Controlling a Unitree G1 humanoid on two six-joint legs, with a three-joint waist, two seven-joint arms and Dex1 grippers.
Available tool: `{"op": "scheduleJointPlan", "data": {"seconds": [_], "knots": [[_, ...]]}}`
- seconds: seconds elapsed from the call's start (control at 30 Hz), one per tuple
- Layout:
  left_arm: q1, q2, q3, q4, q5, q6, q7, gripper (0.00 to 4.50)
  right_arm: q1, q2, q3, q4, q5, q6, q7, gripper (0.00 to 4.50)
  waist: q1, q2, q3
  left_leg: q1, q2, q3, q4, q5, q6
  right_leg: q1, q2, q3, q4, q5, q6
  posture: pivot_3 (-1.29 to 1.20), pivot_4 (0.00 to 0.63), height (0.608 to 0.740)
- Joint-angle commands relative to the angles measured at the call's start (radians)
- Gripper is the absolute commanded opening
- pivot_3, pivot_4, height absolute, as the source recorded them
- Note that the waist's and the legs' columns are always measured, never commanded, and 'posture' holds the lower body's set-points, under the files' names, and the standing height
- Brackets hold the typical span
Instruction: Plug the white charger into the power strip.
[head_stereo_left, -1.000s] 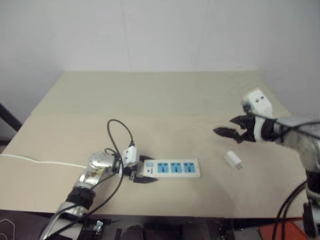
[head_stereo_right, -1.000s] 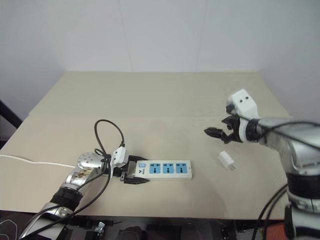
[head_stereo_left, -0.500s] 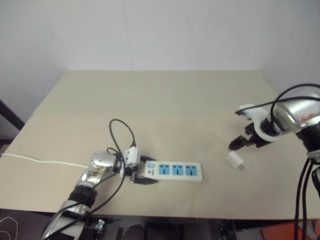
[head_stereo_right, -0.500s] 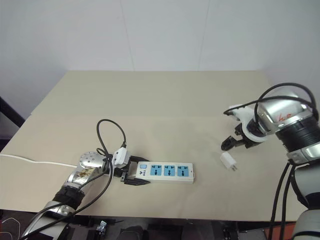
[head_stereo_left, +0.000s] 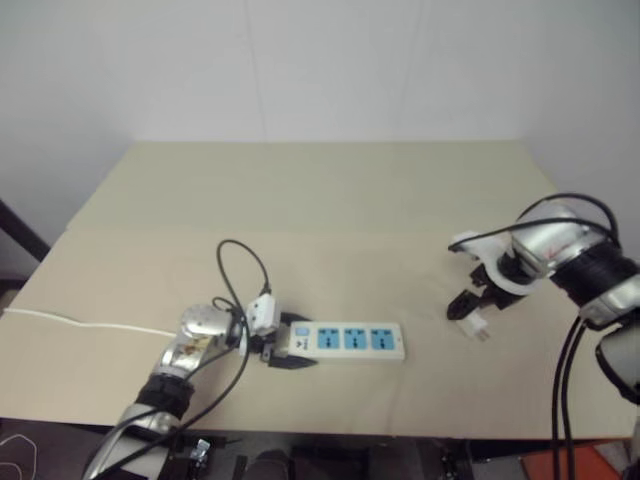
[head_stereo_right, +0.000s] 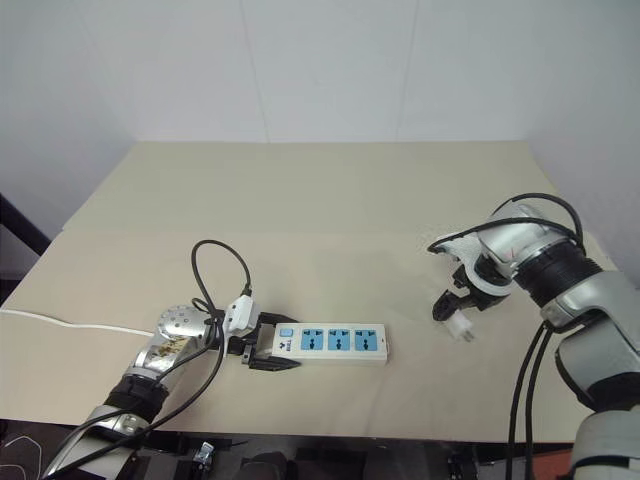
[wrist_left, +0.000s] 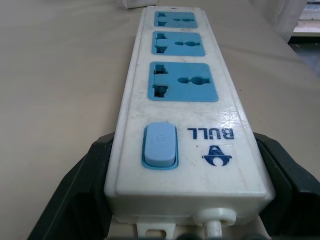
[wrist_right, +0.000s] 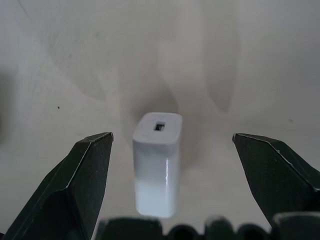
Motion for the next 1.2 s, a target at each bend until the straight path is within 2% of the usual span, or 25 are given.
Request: {"op": "scheduleJointPlan", "data": {"seconds": [0.03,0.5,0.63,0.87,1.07,1.1,1.2], "knots": [[0.03,-0.007,-0.038,0.0,0.021,0.013,-0.001,3.32,-0.006,0.004,-0.009,0.01,-0.034,-0.012,0.021,4.5,0.0,0.0,0.0,0.0,0.0,0.0,0.0,0.0,0.0,0.0,0.0,0.0,0.0,0.0,0.0,0.0,0.15,0.74],[0.028,0.0,-0.038,0.003,0.03,0.016,0.006,3.32,0.056,0.046,-0.041,0.017,-0.054,0.003,0.033,4.5,-0.003,0.0,0.0,0.001,0.0,0.0,0.0,0.0,0.0,0.001,0.0,0.0,0.0,0.0,0.0,0.0,0.15,0.74],[0.027,0.002,-0.038,0.003,0.031,0.017,0.009,3.32,0.073,0.059,-0.059,0.027,-0.073,-0.008,0.031,3.63,-0.003,-0.001,-0.001,0.001,0.0,0.0,0.0,0.0,0.0,0.001,0.0,0.0,0.0,0.0,0.0,0.0,0.15,0.74],[0.025,0.013,-0.035,0.002,0.031,0.021,0.006,3.32,0.091,0.05,-0.078,-0.048,-0.066,0.016,0.044,1.17,-0.01,-0.001,-0.002,0.002,0.0,0.0,0.0,0.0,0.0,0.001,0.0,0.0,0.001,0.0,0.0,0.0,0.15,0.74],[0.015,0.016,-0.035,0.015,0.036,0.02,0.002,3.32,0.088,0.044,-0.134,-0.1,-0.066,0.014,0.026,1.1,-0.014,-0.001,-0.002,0.002,0.0,0.0,0.0,0.0,0.0,0.001,0.0,0.0,0.001,0.0,0.0,0.0,0.15,0.74],[0.014,0.016,-0.036,0.016,0.036,0.02,0.001,3.32,0.091,0.046,-0.179,-0.117,-0.062,0.004,0.01,1.1,-0.014,-0.001,-0.002,0.002,0.0,0.0,0.0,0.0,0.0,0.001,0.0,0.0,0.001,0.0,0.0,0.0,0.15,0.74],[0.009,0.016,-0.036,0.023,0.038,0.02,-0.002,3.32,0.143,0.075,-0.424,-0.196,-0.029,-0.114,-0.063,1.1,-0.013,-0.001,-0.002,0.001,0.0,0.0,0.0,0.0,0.0,0.001,0.0,0.0,0.001,0.0,0.0,0.0,0.15,0.74]]}}
